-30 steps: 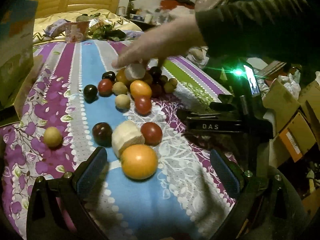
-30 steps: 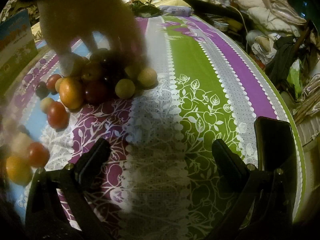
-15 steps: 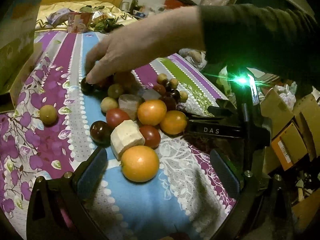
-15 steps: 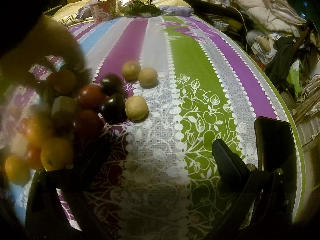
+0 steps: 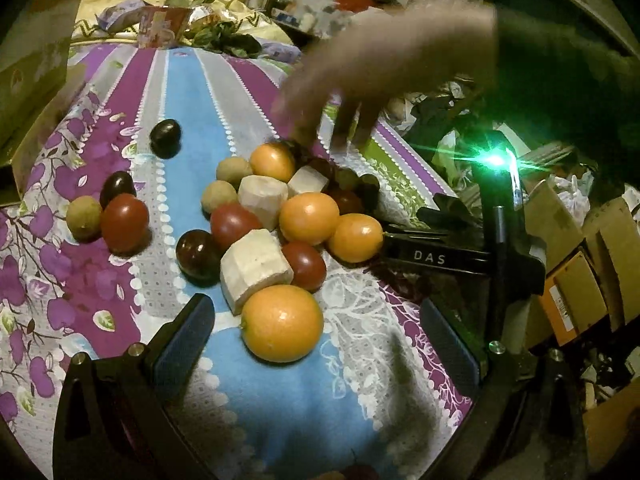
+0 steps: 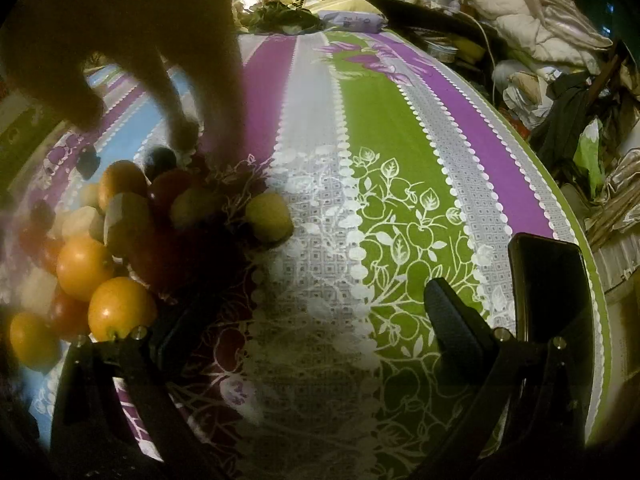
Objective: Organize fruits
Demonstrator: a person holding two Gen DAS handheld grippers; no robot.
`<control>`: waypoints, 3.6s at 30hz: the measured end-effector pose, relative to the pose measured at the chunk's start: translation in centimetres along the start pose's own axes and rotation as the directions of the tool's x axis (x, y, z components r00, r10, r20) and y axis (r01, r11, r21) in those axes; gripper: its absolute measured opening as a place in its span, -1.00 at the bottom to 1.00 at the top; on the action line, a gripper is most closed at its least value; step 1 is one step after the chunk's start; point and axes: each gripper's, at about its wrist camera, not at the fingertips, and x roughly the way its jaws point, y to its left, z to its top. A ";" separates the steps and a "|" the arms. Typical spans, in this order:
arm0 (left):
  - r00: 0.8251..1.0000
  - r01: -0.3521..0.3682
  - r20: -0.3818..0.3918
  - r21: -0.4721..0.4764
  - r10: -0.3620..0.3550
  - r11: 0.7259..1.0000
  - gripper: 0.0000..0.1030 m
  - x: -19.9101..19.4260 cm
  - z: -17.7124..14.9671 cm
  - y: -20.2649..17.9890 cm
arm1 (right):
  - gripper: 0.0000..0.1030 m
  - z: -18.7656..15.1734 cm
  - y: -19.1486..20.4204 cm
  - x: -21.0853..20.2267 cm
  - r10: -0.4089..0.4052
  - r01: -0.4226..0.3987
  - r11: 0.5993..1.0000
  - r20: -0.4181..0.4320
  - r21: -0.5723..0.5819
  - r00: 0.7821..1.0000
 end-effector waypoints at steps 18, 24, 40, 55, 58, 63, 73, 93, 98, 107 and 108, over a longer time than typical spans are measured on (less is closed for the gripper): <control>1.000 0.004 -0.016 -0.017 -0.004 1.000 1.00 0.2 0.2 0.6 | 1.00 0.0 -0.2 0.1 -0.002 0.002 1.000 0.000 0.000 1.000; 1.000 0.003 -0.025 -0.033 -0.004 0.999 1.00 0.4 0.3 0.7 | 1.00 0.0 0.0 0.2 -0.002 0.002 1.000 0.000 0.000 1.000; 0.998 0.067 -0.011 -0.098 -0.068 0.993 1.00 0.4 0.5 2.4 | 1.00 0.0 0.1 0.3 -0.003 0.003 1.000 0.001 0.001 1.000; 0.998 -0.046 -0.049 -0.016 0.046 0.999 1.00 1.5 0.5 0.6 | 1.00 -0.1 0.1 0.4 -0.004 0.004 1.000 0.002 0.001 1.000; 0.986 -0.134 -0.090 0.040 0.138 0.990 1.00 2.0 0.8 -0.7 | 1.00 -0.1 0.1 0.4 -0.004 0.004 1.000 0.002 0.002 1.000; 0.904 -0.429 -0.024 -0.056 0.428 0.902 1.00 -0.3 1.0 -1.6 | 1.00 0.0 0.2 0.4 -0.005 0.005 1.000 0.002 0.002 1.000; 0.851 -0.513 0.027 -0.172 0.525 0.841 1.00 -5.4 -0.7 -1.7 | 1.00 -0.1 0.2 0.5 -0.006 0.006 1.000 0.004 0.003 1.000; 0.898 -0.439 -0.066 -0.032 0.436 0.898 -0.26 1.3 -1.0 -4.7 | 1.00 0.4 0.1 1.1 -0.006 0.006 1.000 -0.006 0.000 1.000; 0.892 -0.450 -0.059 -0.037 0.448 0.892 -0.26 0.3 -1.1 -4.9 | 1.00 0.9 -0.1 0.9 0.032 -0.033 0.999 -0.030 -0.009 0.999; 0.892 -0.450 -0.005 -0.094 0.452 0.888 -0.26 -4.6 -1.1 -4.7 | 0.84 -1.8 -2.6 -6.3 0.266 -0.249 0.954 0.090 -0.170 0.960; 0.891 -0.452 0.002 -0.101 0.454 0.886 -0.26 -5.0 -1.0 -4.7 | 0.62 -1.9 -2.8 -6.1 0.278 -0.262 0.949 0.074 -0.178 0.958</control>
